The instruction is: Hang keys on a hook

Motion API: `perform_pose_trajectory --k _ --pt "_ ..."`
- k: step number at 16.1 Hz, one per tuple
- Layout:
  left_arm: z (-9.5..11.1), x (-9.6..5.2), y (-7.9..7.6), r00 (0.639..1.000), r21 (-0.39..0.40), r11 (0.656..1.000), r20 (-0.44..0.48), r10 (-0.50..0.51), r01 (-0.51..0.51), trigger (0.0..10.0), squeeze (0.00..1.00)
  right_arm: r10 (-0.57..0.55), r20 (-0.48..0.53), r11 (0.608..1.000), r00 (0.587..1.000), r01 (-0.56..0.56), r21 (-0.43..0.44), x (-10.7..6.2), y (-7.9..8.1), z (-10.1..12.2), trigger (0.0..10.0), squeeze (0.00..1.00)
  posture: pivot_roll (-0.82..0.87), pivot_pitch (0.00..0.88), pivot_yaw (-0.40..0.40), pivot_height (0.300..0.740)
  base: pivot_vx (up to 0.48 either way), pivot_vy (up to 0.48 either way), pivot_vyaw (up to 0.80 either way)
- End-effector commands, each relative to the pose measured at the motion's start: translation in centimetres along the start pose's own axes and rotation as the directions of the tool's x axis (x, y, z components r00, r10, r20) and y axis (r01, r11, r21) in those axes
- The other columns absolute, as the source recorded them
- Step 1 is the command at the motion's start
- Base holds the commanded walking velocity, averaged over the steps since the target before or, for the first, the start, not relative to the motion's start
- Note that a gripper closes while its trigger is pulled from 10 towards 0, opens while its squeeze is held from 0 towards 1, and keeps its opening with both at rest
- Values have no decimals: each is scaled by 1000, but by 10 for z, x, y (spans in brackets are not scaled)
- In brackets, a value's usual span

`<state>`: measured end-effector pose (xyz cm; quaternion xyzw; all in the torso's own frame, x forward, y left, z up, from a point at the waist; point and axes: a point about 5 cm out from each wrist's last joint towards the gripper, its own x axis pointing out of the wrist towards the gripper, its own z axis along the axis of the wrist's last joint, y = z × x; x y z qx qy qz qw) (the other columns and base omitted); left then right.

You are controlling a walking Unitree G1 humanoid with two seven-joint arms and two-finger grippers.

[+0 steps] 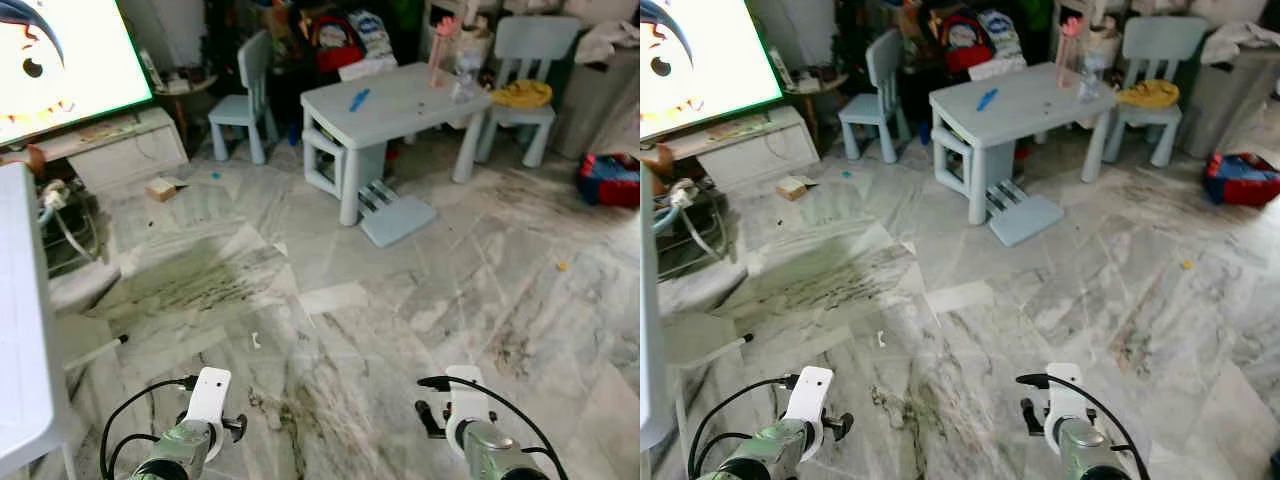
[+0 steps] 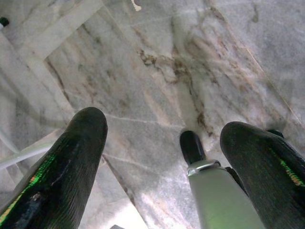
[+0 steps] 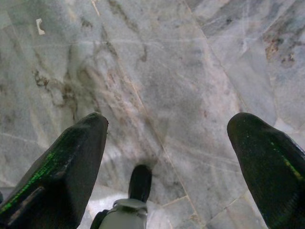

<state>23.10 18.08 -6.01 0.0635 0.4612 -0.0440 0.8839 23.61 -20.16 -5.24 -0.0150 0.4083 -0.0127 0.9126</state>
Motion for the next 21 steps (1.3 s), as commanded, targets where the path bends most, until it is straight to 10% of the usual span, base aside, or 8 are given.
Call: perform_pose_trajectory --k 1,21 --pt "-2 0 3 1000 15 1000 -16 4 -4 10000 0 3 -1 1000 1000 -3 -5 1 3 2 10000 0 -68 35 64 740 0 0 0" --pt "-1 0 3 1000 31 1000 -22 2 -1 10000 0 -5 -19 1000 1000 4 -30 1 2 1 10000 0 -68 37 65 740 0 0 0"
